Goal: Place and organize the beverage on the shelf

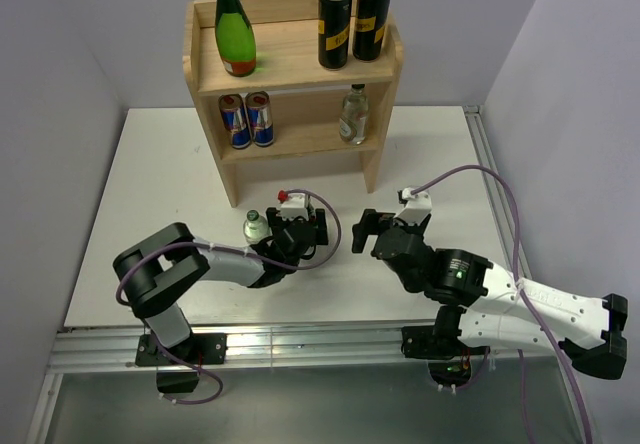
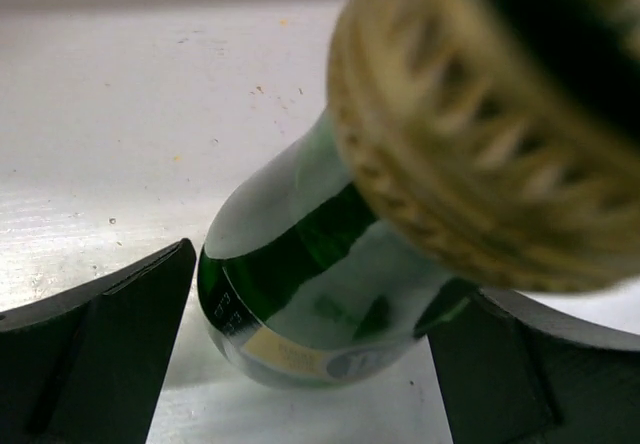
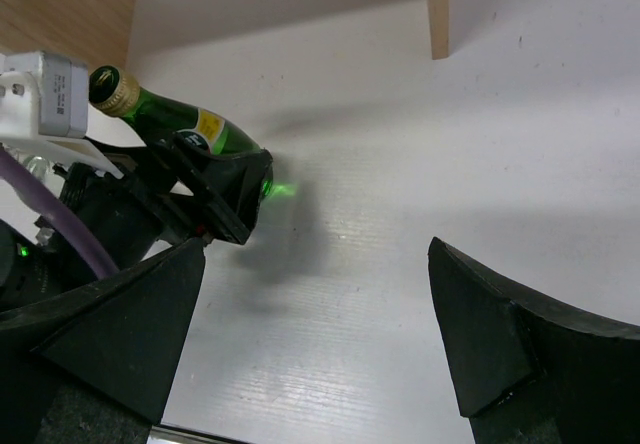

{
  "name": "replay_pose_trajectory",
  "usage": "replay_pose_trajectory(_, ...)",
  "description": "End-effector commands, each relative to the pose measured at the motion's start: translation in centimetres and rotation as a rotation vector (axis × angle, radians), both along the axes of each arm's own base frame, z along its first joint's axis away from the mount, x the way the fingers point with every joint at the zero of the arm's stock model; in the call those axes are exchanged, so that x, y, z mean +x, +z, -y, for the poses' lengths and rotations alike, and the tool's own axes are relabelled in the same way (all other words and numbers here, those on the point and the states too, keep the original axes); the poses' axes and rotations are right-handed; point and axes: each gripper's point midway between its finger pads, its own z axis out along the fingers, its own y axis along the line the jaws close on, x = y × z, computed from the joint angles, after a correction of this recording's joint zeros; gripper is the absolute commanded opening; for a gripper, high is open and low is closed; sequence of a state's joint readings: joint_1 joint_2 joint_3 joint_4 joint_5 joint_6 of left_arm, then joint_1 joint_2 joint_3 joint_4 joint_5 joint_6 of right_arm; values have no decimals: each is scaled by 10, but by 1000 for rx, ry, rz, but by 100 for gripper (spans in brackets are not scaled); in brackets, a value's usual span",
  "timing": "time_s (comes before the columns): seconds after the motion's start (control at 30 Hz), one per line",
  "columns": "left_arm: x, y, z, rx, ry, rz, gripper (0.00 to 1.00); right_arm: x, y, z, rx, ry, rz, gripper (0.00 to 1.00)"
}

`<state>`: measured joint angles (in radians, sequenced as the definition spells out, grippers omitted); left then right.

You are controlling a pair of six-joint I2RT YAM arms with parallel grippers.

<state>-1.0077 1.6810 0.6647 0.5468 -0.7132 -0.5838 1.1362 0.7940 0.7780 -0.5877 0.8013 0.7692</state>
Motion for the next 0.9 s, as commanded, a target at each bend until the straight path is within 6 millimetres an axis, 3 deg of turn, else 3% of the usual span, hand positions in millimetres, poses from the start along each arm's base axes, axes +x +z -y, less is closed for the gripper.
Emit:
replay_pose_trajectory(0.0, 11, 8, 1, -12, 45, 61, 99, 5, 2, -1, 25, -29, 21, 100)
replay_pose_trajectory(0.3, 16, -5, -5, 6, 79, 77, 99, 5, -2, -2, 23, -28, 17, 100)
replay_pose_trajectory(0.37, 18, -8, -7, 16, 86, 80, 94, 5, -3, -3, 24, -25, 17, 100)
replay_pose_trajectory(0.4, 19, -7, -6, 13, 88, 85, 90, 5, -3, -3, 24, -26, 17, 100)
replay_pose_trajectory(0.43, 19, -9, -7, 17, 90, 84, 77, 5, -4, -3, 26, -26, 16, 100)
replay_pose_trajectory(0.57, 21, -6, -10, 18, 105, 93, 43, 5, -4, -3, 23, -24, 14, 100)
replay_pose_trajectory(0.63, 21, -1, -11, 19, 107, 93, 19, 5, -4, -3, 23, -25, 15, 100)
replay_pose_trajectory(0.7, 20, 4, -14, 33, 113, 84, 5, 5, -2, -2, 27, -25, 19, 100)
replay_pose_trajectory(0.73, 20, 14, -14, 22, 110, 90, 0, 6, 0, -3, 30, -25, 21, 100)
replay_pose_trajectory(0.87, 17, 45, -10, 33, 63, 82, 0, 6, 4, -4, 36, -21, 27, 100)
